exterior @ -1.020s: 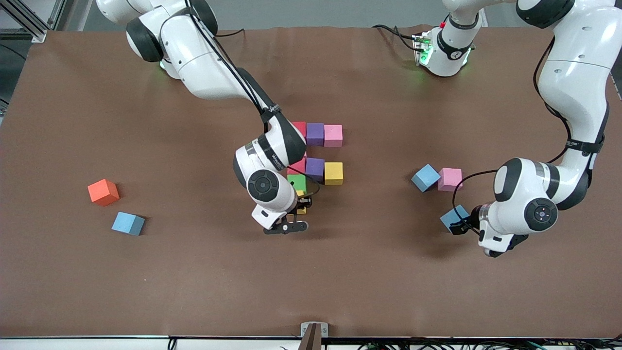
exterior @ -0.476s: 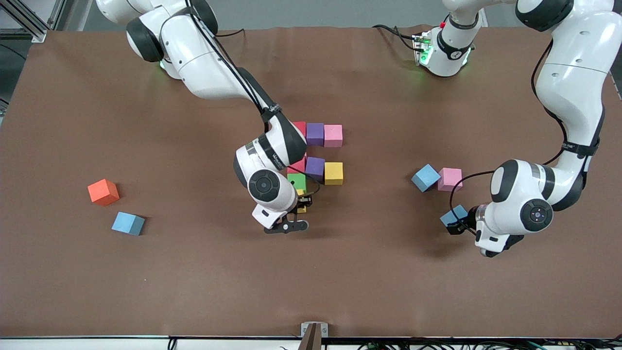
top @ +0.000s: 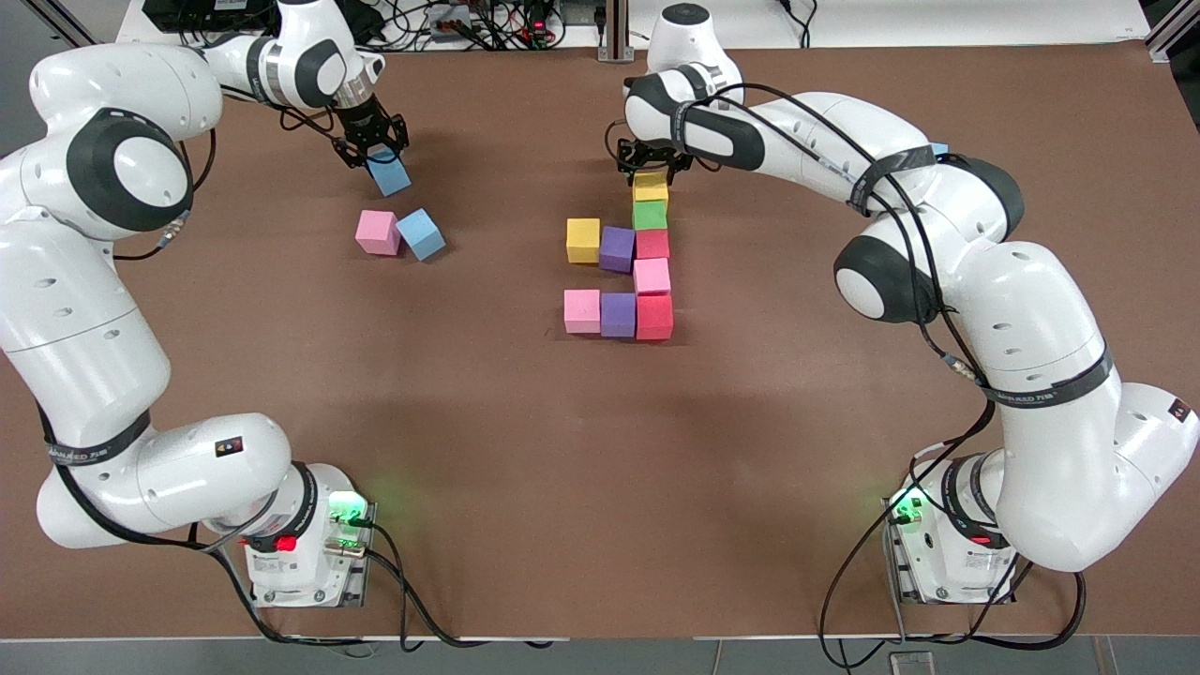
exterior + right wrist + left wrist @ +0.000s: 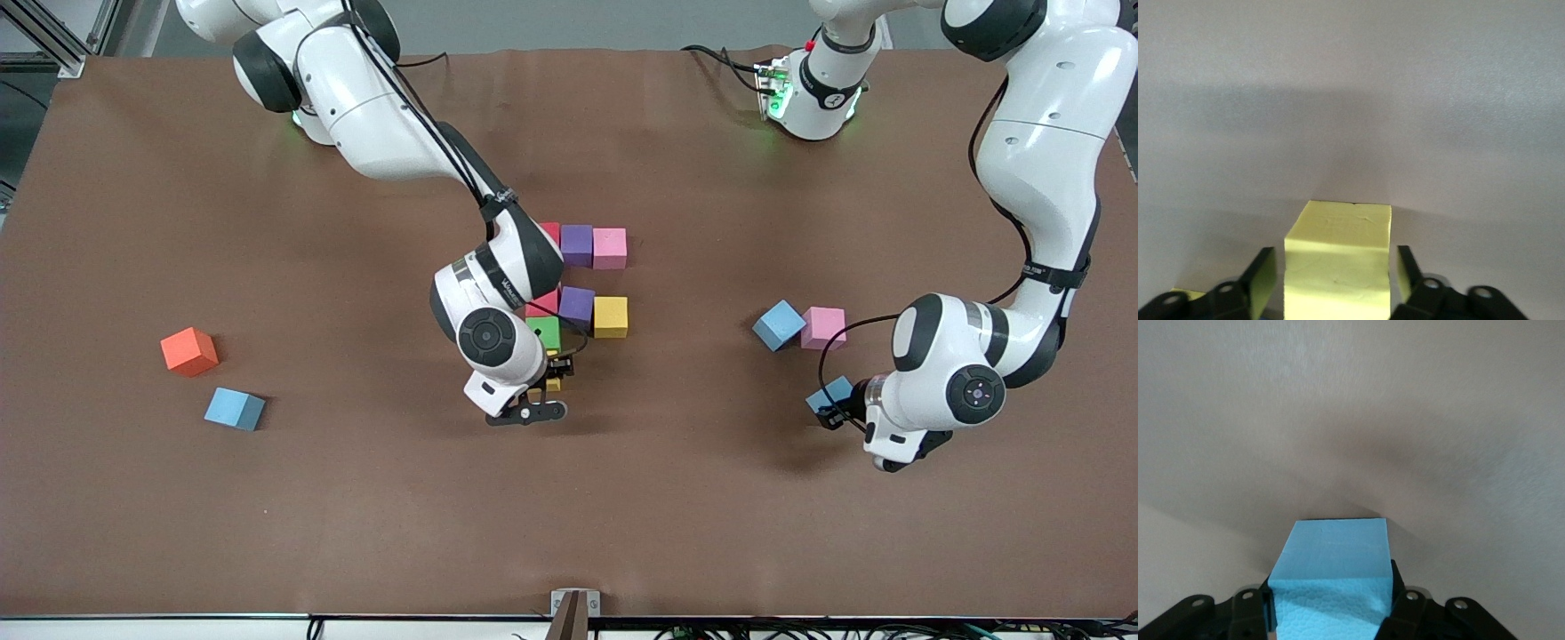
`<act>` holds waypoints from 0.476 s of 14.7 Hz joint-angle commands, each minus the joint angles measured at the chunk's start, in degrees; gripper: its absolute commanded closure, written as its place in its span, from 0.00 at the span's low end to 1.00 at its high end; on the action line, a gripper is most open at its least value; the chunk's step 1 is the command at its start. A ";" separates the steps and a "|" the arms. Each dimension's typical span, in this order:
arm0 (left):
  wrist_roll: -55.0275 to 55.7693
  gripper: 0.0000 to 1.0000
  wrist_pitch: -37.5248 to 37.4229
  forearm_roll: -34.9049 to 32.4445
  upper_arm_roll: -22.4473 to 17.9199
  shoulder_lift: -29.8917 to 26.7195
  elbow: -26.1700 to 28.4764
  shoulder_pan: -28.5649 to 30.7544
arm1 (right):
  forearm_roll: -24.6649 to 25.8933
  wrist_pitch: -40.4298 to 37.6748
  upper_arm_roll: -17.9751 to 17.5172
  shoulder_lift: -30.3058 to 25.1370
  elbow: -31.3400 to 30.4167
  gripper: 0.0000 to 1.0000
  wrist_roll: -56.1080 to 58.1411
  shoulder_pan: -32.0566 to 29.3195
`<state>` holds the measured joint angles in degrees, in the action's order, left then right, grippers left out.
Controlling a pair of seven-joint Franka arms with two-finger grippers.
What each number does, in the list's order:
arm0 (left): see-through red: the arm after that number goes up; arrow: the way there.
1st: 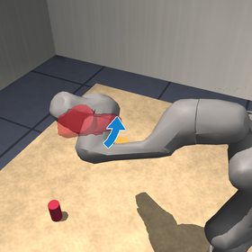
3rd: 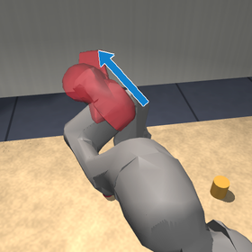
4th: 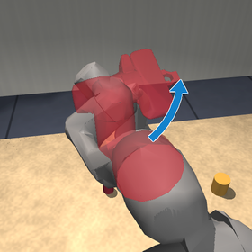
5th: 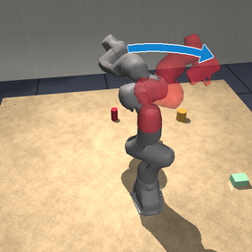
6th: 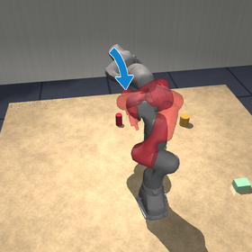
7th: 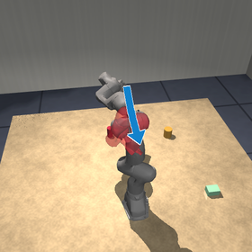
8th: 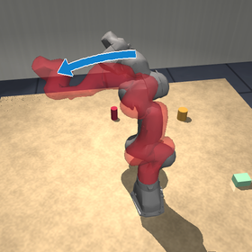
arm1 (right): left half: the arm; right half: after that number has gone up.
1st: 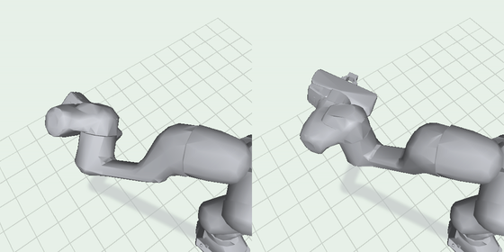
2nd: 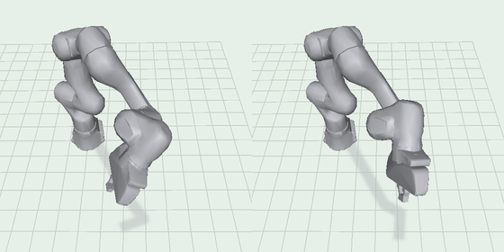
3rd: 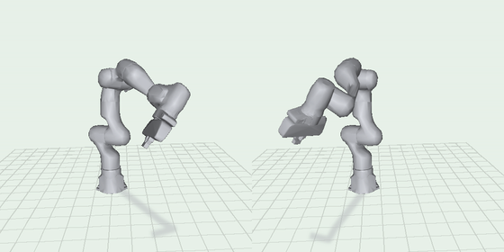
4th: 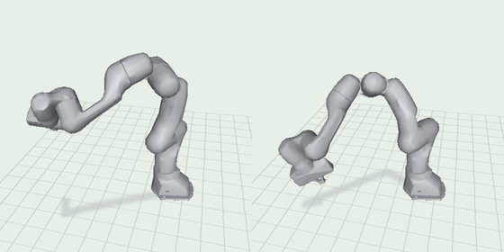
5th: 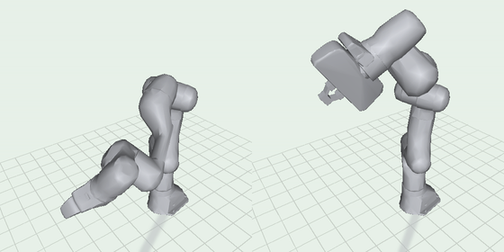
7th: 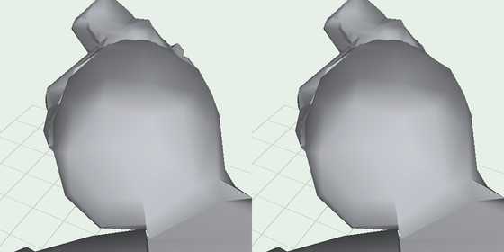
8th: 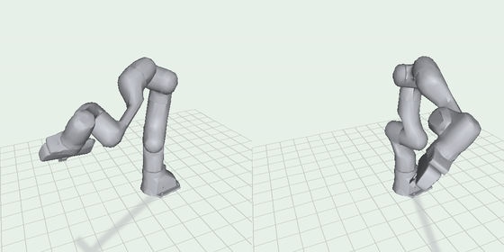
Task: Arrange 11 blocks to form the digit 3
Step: 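Grasp the blue cube with the left gripper while the right gripper holds yellow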
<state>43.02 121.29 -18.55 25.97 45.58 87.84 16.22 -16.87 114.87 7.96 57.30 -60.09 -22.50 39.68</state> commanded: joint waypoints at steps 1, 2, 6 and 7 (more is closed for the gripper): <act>-0.31 0.78 -1.22 0.88 0.31 -0.49 -2.93 -0.84 | -0.62 -0.09 1.27 0.62 1.02 0.00 -1.06 1.10; -0.22 0.79 -1.67 0.88 0.49 -0.76 -3.98 -1.28 | -0.70 -0.09 1.27 0.62 1.02 0.00 -1.06 1.10; 0.83 0.80 -6.67 2.90 4.87 -1.46 -8.03 -1.81 | -0.79 -0.09 1.19 0.62 1.02 0.00 -2.90 1.10; 2.58 0.83 -6.85 3.16 5.93 -1.46 -8.12 -1.89 | -0.79 0.09 1.19 0.62 1.02 0.00 -2.99 1.19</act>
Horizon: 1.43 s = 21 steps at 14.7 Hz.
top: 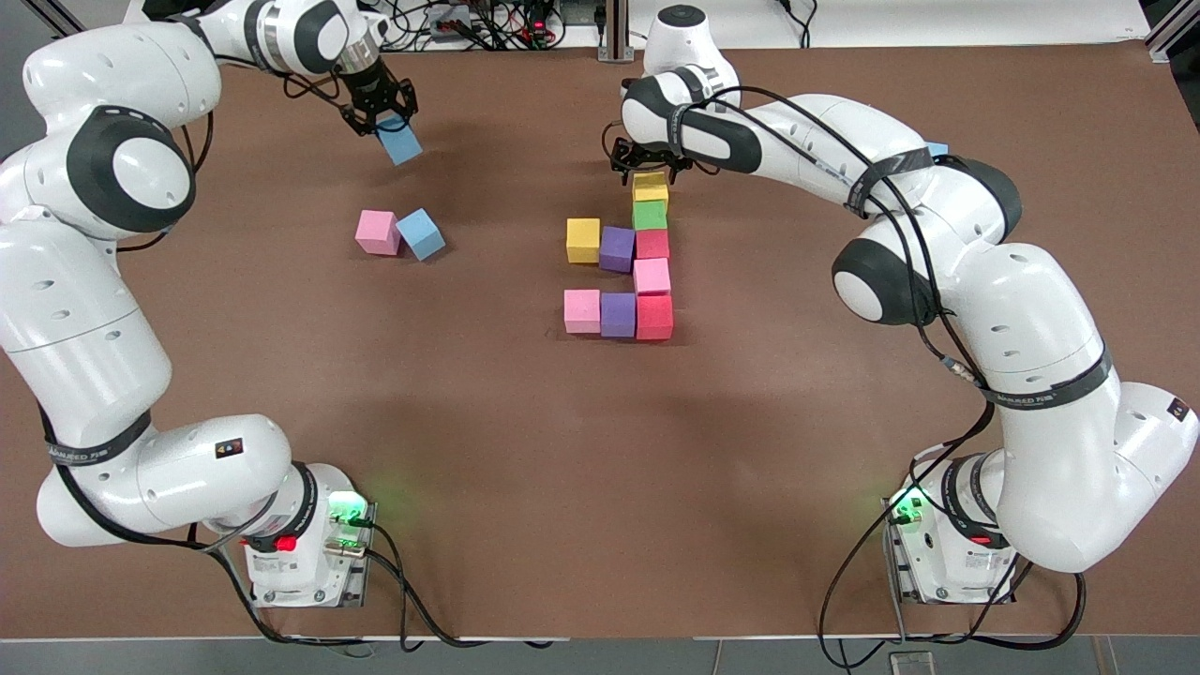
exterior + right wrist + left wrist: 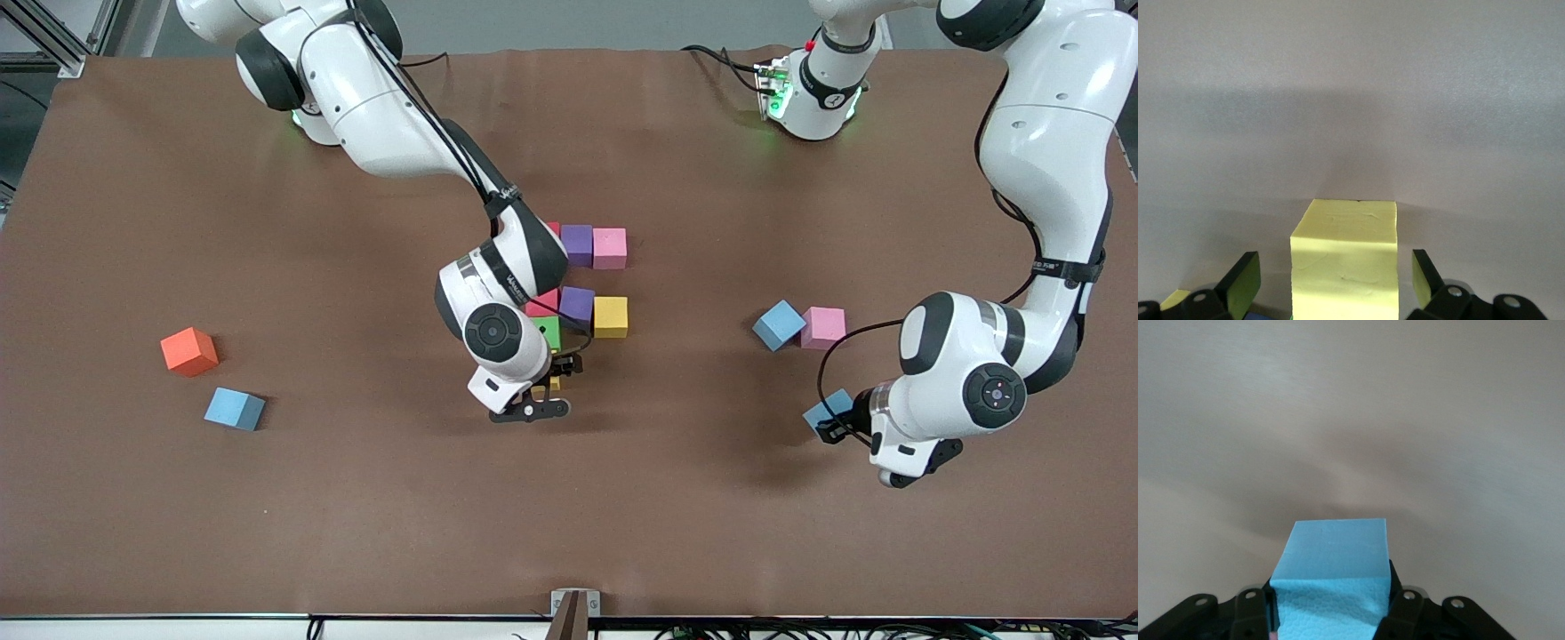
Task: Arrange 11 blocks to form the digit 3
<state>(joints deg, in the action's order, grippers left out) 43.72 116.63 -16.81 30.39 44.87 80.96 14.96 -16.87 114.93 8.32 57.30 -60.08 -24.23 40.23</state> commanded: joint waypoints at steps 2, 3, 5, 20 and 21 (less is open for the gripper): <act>9.41 0.85 -2.02 1.42 3.79 -0.66 -1.33 -1.59 | -0.79 0.04 0.82 0.71 1.01 0.00 -1.26 0.64; 13.72 0.85 -2.02 1.42 3.80 -0.75 -1.42 -2.73 | -0.88 0.04 0.82 0.62 1.01 0.00 -1.26 0.64; 22.60 0.86 -1.93 1.34 3.89 -0.75 -1.86 -5.46 | -0.88 0.12 0.82 0.80 1.01 0.00 -1.34 0.73; 46.55 0.87 3.34 1.34 3.45 0.39 -2.13 -14.43 | -1.06 0.48 0.64 1.24 1.01 0.00 -2.49 1.96; 46.63 0.87 4.30 1.34 3.45 0.83 -2.21 -14.52 | -1.06 0.48 0.64 1.24 1.01 0.00 -2.49 1.96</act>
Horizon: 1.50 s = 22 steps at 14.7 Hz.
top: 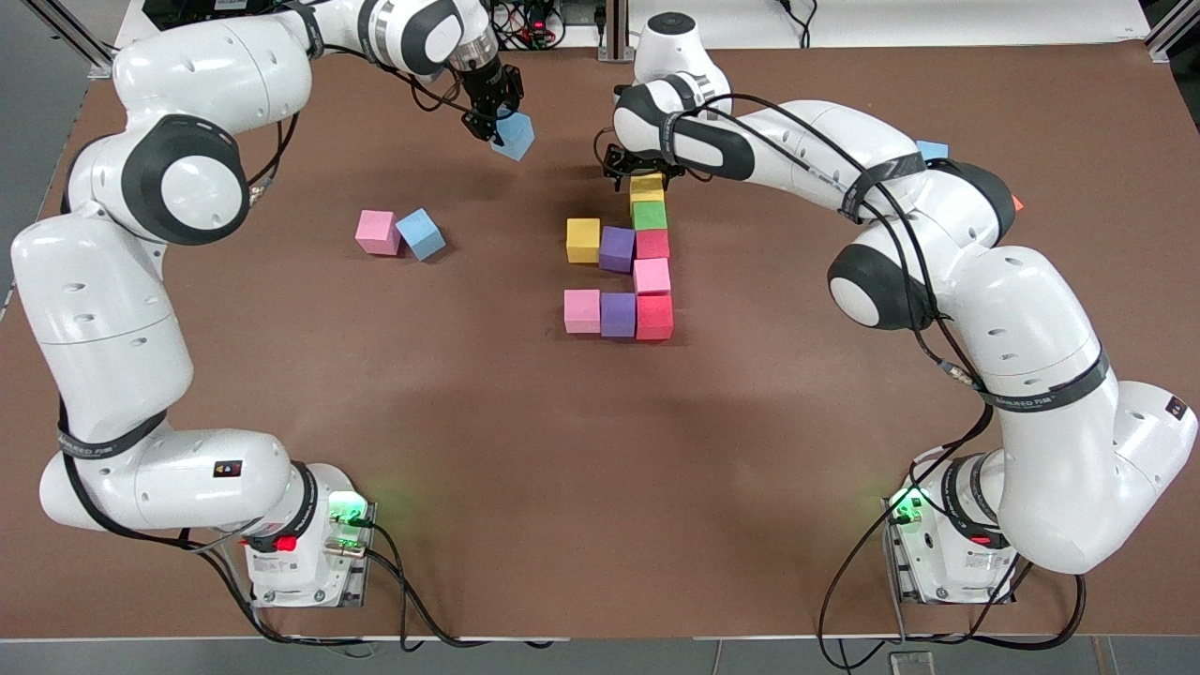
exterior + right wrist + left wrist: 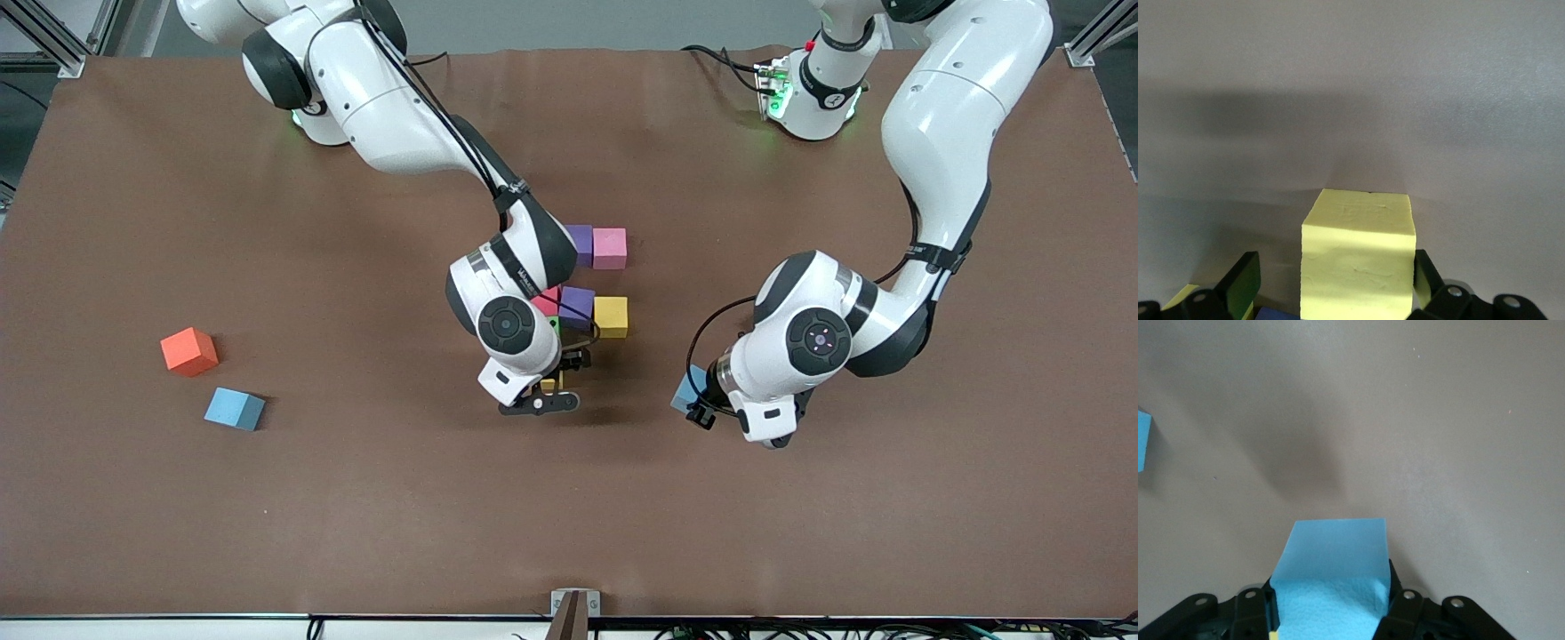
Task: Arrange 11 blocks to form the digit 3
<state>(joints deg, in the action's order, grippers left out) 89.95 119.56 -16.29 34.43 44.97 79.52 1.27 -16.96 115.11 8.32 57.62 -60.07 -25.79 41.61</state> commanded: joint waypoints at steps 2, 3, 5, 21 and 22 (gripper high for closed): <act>0.40 0.87 1.82 0.91 -0.60 0.82 -0.77 -0.83 | -0.97 0.29 0.65 0.91 1.01 0.00 -0.93 0.57; 0.49 0.87 1.82 1.00 -0.60 0.82 -0.77 -0.83 | -0.97 0.29 0.65 0.83 1.01 0.00 -0.93 0.49; 0.75 0.87 1.90 1.00 -0.60 0.82 -0.77 -0.83 | -0.97 -0.06 0.65 0.39 1.01 0.00 -0.84 0.14; 33.79 0.87 14.56 0.91 -12.01 5.56 -0.51 -18.57 | 0.26 -20.28 10.75 -20.32 -3.71 0.00 1.87 -14.00; 35.19 0.87 14.56 0.91 -12.02 5.65 -0.51 -19.28 | 0.26 -20.28 10.75 -23.23 -6.69 0.00 4.67 -15.76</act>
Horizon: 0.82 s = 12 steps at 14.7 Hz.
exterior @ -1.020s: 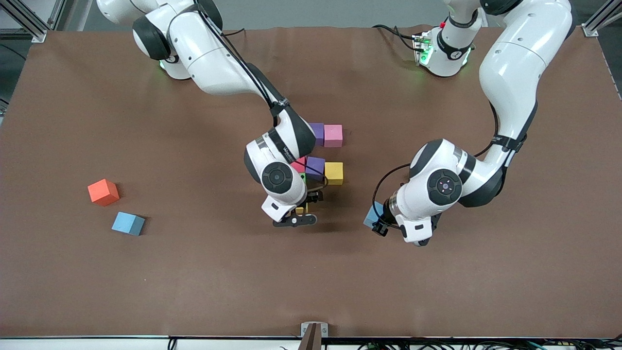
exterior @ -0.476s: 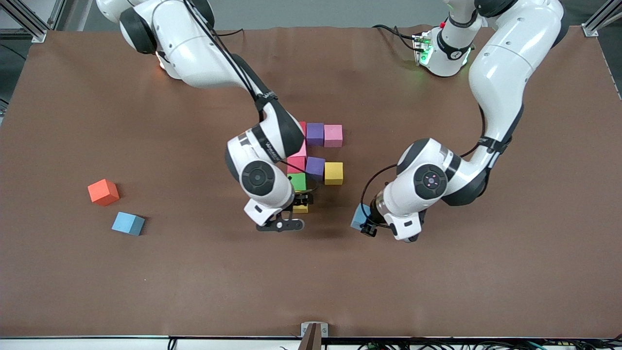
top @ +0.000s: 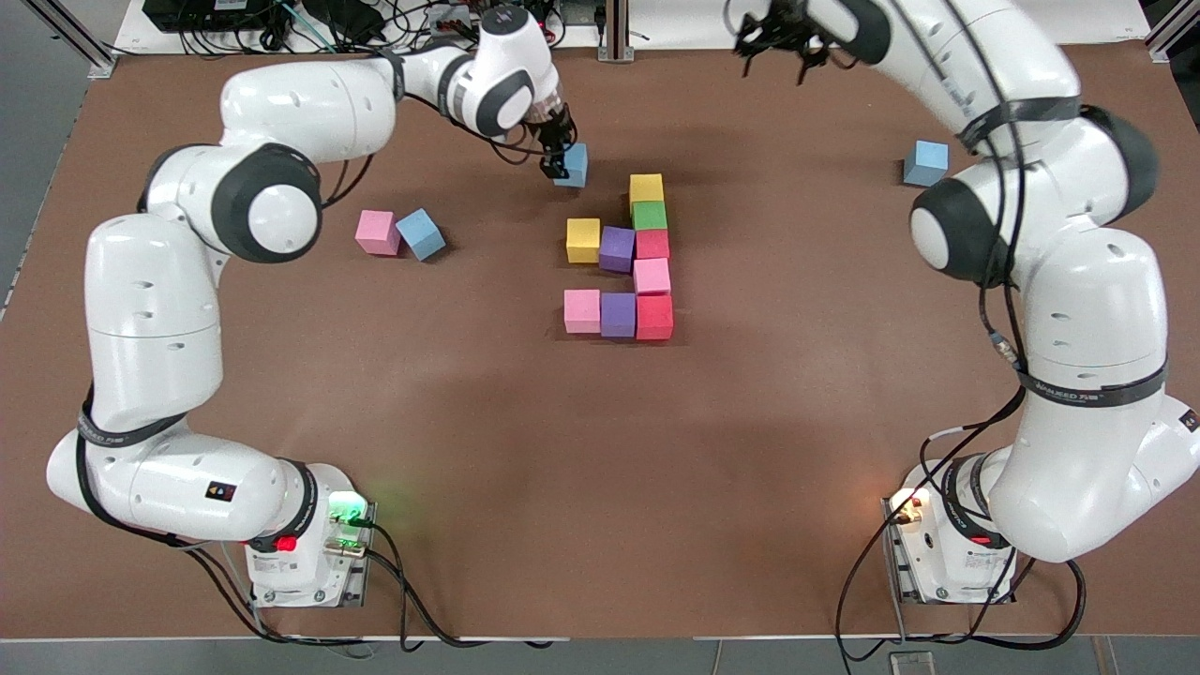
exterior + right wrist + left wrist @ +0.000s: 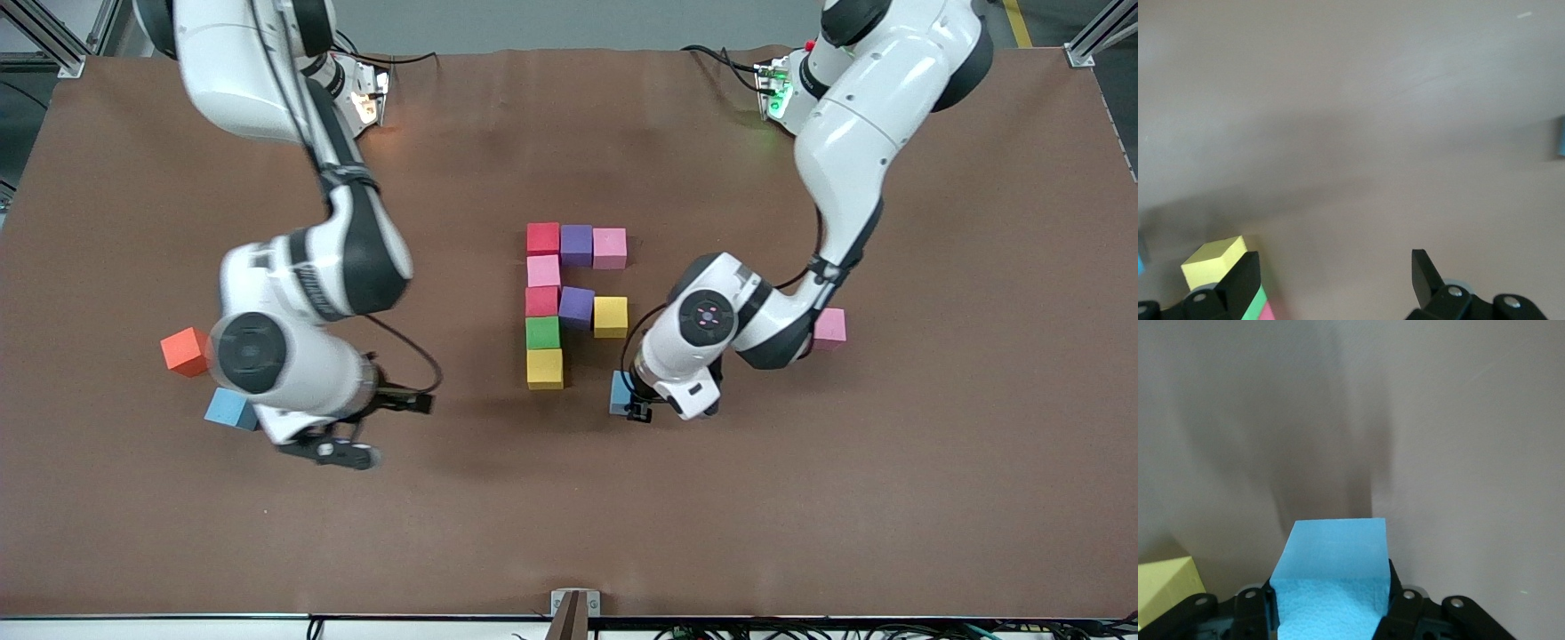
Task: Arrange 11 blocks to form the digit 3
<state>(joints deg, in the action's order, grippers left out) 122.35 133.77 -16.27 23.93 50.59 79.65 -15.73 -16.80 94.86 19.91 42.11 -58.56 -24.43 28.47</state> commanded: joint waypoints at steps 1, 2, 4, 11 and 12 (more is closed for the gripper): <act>4.20 0.87 0.35 0.97 -1.51 0.29 -0.64 -2.98 | 0.28 -0.02 -0.75 -10.44 -10.41 0.00 7.25 -4.54; 5.34 0.87 0.43 0.98 -1.51 0.56 -0.64 -3.86 | 1.24 -0.02 -0.84 -12.47 -11.56 0.00 11.38 -6.74; 7.37 0.87 0.44 0.98 -1.51 0.82 -0.64 -5.01 | 2.21 -0.46 -1.27 -16.43 -12.71 0.00 14.49 -11.22; 8.78 0.87 0.44 1.06 -1.51 1.70 -0.81 -7.21 | 11.04 -5.48 -13.26 -30.40 -16.92 0.00 15.89 -27.19; 8.70 0.87 0.52 1.06 -1.51 1.70 -0.90 -7.30 | 14.40 -4.69 -20.02 -32.42 -18.24 0.00 16.69 -32.98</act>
<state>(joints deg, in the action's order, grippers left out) 130.92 133.88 -16.27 23.00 52.11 79.61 -22.33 -7.98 88.05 11.15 15.75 -70.47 -8.99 4.09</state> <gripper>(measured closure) 0.445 0.000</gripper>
